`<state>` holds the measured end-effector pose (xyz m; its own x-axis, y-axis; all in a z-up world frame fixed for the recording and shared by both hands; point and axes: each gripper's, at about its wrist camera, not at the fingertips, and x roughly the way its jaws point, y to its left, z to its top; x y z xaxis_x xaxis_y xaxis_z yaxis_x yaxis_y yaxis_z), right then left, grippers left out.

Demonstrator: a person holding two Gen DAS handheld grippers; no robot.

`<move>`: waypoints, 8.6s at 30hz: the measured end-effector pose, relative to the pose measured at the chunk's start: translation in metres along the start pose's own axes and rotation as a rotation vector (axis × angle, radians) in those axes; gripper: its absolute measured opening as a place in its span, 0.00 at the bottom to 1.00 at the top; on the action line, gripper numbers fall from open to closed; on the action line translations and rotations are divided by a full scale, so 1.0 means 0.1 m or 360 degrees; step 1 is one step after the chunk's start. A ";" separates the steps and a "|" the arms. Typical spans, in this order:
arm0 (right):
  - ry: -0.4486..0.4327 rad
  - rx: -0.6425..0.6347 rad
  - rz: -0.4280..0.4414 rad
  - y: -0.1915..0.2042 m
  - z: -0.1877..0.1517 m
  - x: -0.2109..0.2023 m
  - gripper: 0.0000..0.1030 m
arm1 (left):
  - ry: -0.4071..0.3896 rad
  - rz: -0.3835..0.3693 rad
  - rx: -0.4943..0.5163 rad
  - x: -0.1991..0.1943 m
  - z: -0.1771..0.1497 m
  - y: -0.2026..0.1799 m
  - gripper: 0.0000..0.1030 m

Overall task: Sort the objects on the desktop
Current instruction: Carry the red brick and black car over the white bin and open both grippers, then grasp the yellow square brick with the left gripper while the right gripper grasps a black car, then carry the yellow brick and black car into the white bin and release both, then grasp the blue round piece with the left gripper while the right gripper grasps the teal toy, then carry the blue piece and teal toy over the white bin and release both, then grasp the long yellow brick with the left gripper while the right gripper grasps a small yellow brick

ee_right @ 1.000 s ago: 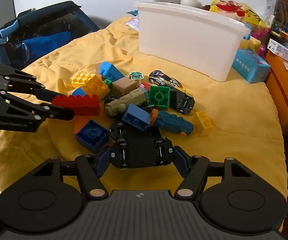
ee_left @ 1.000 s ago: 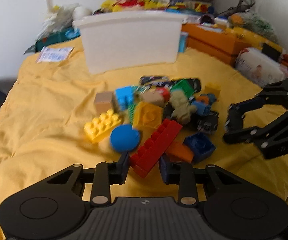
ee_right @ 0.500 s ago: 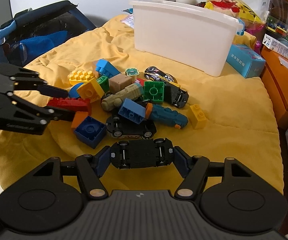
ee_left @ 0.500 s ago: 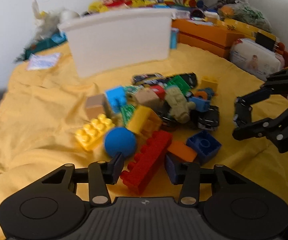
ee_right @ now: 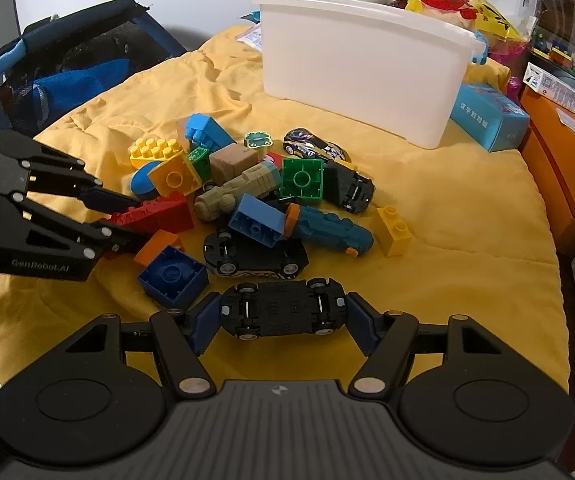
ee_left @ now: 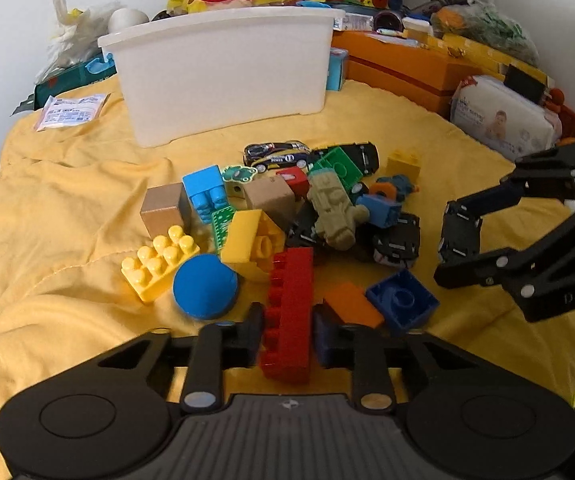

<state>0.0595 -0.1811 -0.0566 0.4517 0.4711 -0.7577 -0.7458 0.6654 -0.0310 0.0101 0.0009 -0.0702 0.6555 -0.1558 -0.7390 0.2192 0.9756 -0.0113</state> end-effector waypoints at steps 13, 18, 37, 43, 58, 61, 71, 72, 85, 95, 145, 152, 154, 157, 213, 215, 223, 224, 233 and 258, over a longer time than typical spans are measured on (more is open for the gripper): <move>-0.0219 0.0084 -0.0038 -0.13 0.24 -0.29 0.67 | -0.0219 0.0096 -0.0158 -0.50 0.30 0.21 0.24; -0.0373 0.0125 -0.0042 -0.22 0.56 -0.43 0.67 | -0.0317 0.0155 -0.0216 -0.60 0.69 0.35 0.24; -0.0512 0.0314 -0.0119 -1.22 2.19 -0.04 0.67 | -0.0440 0.0314 -0.0328 0.02 2.62 0.97 0.24; -0.0417 0.0339 -0.0112 -1.36 2.38 0.26 0.67 | -0.0328 0.0320 -0.0332 0.33 2.81 1.07 0.24; -0.0403 0.0343 -0.0084 -1.33 2.29 0.34 0.84 | -0.0365 0.0394 -0.0270 0.17 2.39 1.08 0.58; -0.0468 0.0364 -0.0030 -1.21 2.00 0.08 0.84 | -0.0402 0.0388 -0.0294 -0.08 1.97 0.99 0.59; -0.0257 0.0123 0.0124 -0.26 0.66 -0.18 0.84 | -0.0241 0.0291 -0.0300 -0.36 0.67 0.49 0.59; -0.0222 0.0123 0.0132 -0.20 0.59 -0.16 0.84 | -0.0215 0.0279 -0.0303 -0.34 0.59 0.45 0.59; 0.0007 0.0204 0.0184 -0.13 0.21 0.24 0.78 | -0.0101 0.0239 -0.0228 0.02 0.30 0.35 0.59; -0.0002 0.0120 0.0229 -0.05 0.19 0.25 0.67 | -0.0099 0.0149 -0.0123 0.07 0.32 0.22 0.34; -0.0508 0.0445 0.0007 -1.27 2.12 0.03 0.67 | -0.0432 0.0338 -0.0238 0.07 2.63 0.78 0.34; -0.0462 0.0413 -0.0050 -1.42 2.31 0.27 0.82 | -0.0416 0.0396 -0.0263 0.22 2.69 0.86 0.58; -0.0466 0.0399 -0.0049 -1.42 2.30 0.24 0.82 | -0.0415 0.0396 -0.0264 0.20 2.61 0.87 0.58; -0.0487 0.0388 -0.0045 -1.38 2.18 0.15 0.82 | -0.0407 0.0388 -0.0251 0.11 2.39 0.85 0.58; -0.0394 0.0287 0.0068 -0.53 0.78 -0.32 0.65 | -0.0336 0.0284 -0.0334 -0.44 1.03 0.35 0.41; -0.0435 0.0291 0.0063 -0.55 0.90 -0.36 0.65 | -0.0371 0.0308 -0.0321 -0.47 1.18 0.38 0.41; -0.0508 0.0342 0.0052 -0.77 1.40 -0.34 0.65 | -0.0427 0.0359 -0.0313 -0.40 1.76 0.56 0.41; -0.0511 0.0340 0.0050 -0.81 1.48 -0.32 0.65 | -0.0429 0.0362 -0.0316 -0.38 1.85 0.59 0.41; -0.0513 0.0365 0.0009 -1.14 1.97 -0.16 0.65 | -0.0442 0.0371 -0.0288 -0.14 2.50 0.75 0.41; -0.0408 0.0387 -0.0068 -1.54 2.24 0.33 0.81 | -0.0270 0.0472 -0.0263 0.34 2.66 0.98 0.57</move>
<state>0.2987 -0.1383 0.0691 0.6113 0.5493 -0.5697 -0.5990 0.7916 0.1206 0.2457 0.0498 0.0826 0.7862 0.1275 -0.6046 -0.1088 0.9918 0.0677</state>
